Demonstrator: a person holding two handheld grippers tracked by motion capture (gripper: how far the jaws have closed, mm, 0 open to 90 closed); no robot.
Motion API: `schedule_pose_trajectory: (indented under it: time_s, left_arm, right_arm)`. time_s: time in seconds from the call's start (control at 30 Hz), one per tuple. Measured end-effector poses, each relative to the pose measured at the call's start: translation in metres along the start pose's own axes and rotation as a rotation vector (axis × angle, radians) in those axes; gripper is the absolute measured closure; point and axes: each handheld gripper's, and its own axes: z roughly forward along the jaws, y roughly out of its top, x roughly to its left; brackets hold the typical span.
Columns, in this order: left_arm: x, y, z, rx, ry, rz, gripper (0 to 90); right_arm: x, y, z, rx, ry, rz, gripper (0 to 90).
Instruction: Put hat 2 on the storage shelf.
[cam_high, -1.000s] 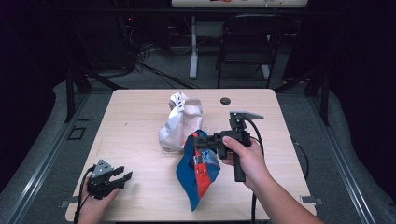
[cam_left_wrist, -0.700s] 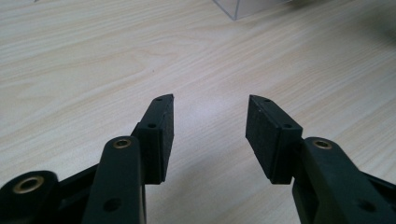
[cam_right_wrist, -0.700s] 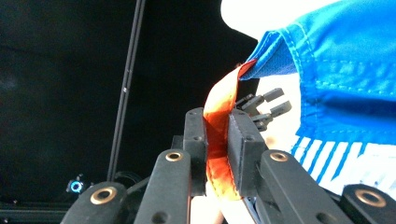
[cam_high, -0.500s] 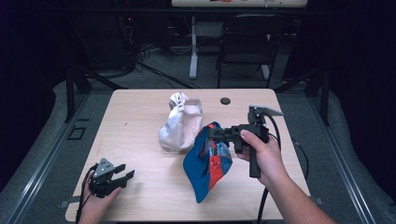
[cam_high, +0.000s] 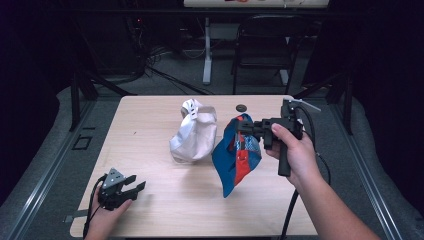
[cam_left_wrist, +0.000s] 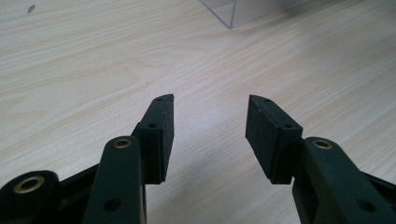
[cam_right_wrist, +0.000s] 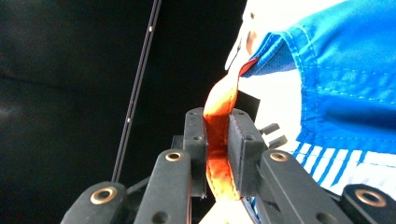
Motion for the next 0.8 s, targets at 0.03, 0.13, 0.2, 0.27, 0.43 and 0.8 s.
schedule_pose_trajectory:
  time_s: [0.03, 0.13, 0.2, 0.27, 0.43, 0.8]
  left_arm:
    - [0.0, 0.0, 0.0, 0.0, 0.0, 0.0, 52.4]
    - [-0.001, 0.0, 0.0, 0.018, -0.01, 0.01, 52.5]
    - [-0.001, 0.0, -0.001, 0.024, -0.008, 0.015, 52.6]
    - [-0.001, -0.001, -0.002, 0.02, -0.007, 0.014, 52.7]
    - [0.0, -0.002, -0.006, 0.009, 0.004, 0.006, 52.0]
    - [-0.002, -0.003, -0.002, 0.011, 0.003, 0.013, 50.6]
  right_arm:
    - [0.0, 0.0, 0.0, 0.0, 0.0, 0.0, 79.0]
    - [0.006, 0.007, -0.005, -0.032, -0.008, -0.009, 79.0]
    - [0.007, 0.009, -0.006, -0.038, -0.007, -0.014, 79.0]
    - [0.012, 0.014, -0.01, -0.065, -0.007, -0.02, 79.0]
    - [0.016, 0.021, -0.014, -0.093, -0.016, -0.023, 78.9]
    - [0.017, 0.038, -0.026, -0.158, -0.056, -0.005, 78.9]
